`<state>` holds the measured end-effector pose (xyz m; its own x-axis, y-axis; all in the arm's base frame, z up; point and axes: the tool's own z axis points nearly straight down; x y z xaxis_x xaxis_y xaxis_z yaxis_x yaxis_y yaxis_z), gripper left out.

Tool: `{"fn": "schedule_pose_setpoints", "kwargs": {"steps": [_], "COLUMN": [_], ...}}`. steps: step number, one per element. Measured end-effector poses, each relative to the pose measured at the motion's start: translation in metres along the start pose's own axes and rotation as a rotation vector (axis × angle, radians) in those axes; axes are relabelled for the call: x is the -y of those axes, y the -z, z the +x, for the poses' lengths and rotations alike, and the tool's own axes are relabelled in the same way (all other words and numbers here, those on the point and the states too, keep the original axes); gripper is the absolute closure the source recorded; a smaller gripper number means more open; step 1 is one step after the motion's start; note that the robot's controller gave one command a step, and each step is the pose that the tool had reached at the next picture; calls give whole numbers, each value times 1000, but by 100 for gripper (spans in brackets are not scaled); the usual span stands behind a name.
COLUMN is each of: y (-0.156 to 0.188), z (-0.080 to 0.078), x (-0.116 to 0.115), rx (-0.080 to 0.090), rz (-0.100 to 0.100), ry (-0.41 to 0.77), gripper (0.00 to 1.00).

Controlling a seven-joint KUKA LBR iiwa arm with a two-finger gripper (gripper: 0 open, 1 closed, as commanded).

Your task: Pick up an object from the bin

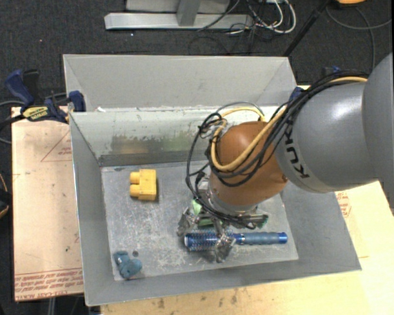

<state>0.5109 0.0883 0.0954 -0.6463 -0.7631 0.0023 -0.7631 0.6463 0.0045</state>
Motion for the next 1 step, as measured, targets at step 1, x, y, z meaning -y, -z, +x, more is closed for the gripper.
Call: {"fn": "schedule_pose_setpoints", "kwargs": {"steps": [1], "y": [2], "z": [-1], "x": [1], "rx": [3], "rz": [2], "ry": [-2], "gripper": [100]}}
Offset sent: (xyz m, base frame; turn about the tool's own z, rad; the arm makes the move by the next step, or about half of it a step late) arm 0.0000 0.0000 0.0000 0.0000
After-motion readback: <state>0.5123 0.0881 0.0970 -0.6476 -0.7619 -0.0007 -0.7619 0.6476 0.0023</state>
